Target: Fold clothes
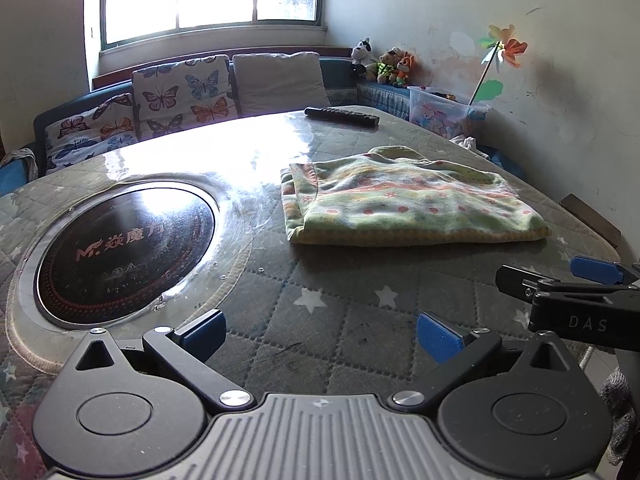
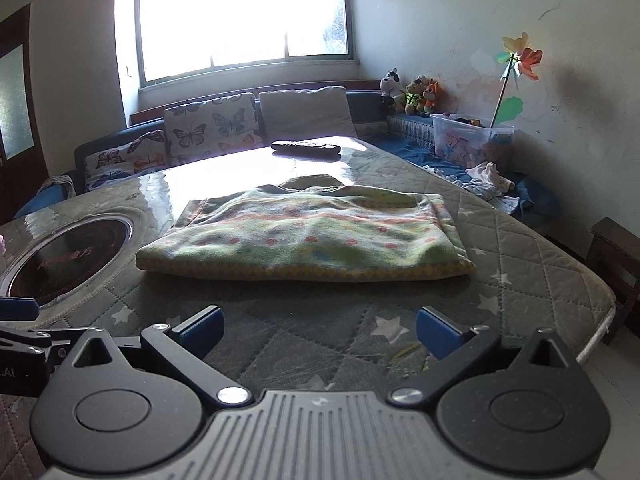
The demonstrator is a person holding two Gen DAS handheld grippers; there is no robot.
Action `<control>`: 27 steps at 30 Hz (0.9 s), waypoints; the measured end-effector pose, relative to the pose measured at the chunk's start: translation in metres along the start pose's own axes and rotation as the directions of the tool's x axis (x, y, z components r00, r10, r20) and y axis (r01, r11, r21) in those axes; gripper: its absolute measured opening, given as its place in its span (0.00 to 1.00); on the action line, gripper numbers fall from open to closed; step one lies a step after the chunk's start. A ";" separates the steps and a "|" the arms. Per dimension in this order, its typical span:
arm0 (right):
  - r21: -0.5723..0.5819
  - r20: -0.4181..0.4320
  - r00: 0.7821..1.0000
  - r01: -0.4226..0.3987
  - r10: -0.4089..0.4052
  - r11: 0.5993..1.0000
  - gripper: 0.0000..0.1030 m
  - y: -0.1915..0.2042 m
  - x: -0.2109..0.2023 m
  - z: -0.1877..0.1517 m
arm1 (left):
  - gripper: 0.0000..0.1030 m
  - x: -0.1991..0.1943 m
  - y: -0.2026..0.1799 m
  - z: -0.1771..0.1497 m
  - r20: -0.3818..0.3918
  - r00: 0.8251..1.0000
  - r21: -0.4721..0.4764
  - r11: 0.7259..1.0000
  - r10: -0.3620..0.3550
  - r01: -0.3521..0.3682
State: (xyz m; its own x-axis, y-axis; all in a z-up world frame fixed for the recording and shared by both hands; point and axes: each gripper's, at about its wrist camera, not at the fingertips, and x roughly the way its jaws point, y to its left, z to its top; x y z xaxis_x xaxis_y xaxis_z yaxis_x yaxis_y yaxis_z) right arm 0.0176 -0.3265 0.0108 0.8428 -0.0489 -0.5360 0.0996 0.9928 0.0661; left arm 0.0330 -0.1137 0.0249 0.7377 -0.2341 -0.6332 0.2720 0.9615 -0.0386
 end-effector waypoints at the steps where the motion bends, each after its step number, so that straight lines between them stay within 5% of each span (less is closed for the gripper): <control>1: -0.001 0.003 1.000 0.001 -0.001 1.000 1.00 0.000 -0.002 0.000 | 1.00 -0.001 -0.001 0.000 0.003 1.000 0.002 1.000 0.001 -0.001; 27: -0.065 -0.042 0.997 0.061 -0.064 0.996 1.00 0.009 0.008 0.000 | 1.00 0.013 -0.011 0.004 -0.021 0.999 0.030 0.998 -0.046 0.046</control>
State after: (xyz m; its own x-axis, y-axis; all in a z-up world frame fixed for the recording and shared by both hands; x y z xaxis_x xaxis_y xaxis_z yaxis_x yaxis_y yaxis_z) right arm 0.0252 -0.3178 0.0071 0.8119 -0.1076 -0.5737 0.1162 0.9930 -0.0219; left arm 0.0420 -0.1283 0.0199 0.7112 -0.2746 -0.6472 0.3241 0.9450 -0.0447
